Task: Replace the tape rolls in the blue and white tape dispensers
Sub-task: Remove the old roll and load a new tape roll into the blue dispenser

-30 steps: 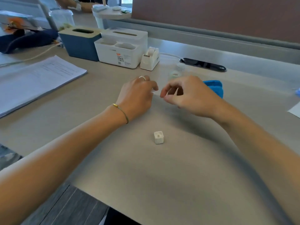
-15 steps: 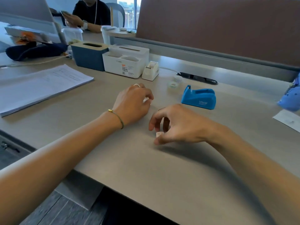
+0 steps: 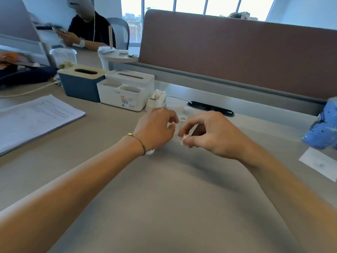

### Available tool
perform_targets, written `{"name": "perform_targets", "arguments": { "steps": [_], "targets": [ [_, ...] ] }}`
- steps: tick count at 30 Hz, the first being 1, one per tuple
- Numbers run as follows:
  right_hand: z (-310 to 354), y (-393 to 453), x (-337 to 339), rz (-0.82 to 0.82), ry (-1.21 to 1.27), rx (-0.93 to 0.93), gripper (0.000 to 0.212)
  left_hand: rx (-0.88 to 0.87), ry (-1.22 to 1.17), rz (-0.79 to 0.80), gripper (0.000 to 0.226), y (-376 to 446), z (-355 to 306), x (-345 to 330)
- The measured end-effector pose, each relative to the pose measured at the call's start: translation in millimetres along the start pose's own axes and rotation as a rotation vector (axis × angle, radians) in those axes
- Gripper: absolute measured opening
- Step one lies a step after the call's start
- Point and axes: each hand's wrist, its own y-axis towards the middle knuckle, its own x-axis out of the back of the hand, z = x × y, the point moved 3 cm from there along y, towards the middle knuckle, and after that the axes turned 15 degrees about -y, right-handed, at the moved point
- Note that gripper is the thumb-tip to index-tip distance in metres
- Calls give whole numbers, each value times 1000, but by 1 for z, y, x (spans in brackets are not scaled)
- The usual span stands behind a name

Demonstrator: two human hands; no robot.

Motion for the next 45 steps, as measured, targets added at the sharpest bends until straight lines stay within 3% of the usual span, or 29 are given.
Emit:
{"name": "perform_targets", "arguments": {
  "steps": [7, 14, 17, 21, 26, 29, 34, 45],
  "targets": [
    [-59, 45, 41, -100, 38, -135, 22, 58, 47, 128, 29, 78, 5, -36],
    [-94, 65, 43, -196, 74, -187, 28, 115, 184, 185, 55, 110, 18, -72],
    [-105, 65, 38, -213, 79, -217, 26, 149, 169, 197, 49, 109, 26, -80],
    [-115, 64, 32, -228, 77, -246, 23, 238, -124, 90, 33, 110, 35, -74],
    [-117, 63, 29, -313, 50, -230, 20, 531, -1020, 83, 27, 106, 8, -61],
    [-115, 63, 33, -440, 15, -188, 20, 606, -1294, 128, 34, 101, -10, -59],
    [-110, 61, 39, -594, -108, -91, 12, 631, -1420, 167, 37, 98, -21, -63],
    [-103, 61, 32, -543, -260, 38, 12, 599, -1370, 152, 39, 94, -19, -64]
  ]
}}
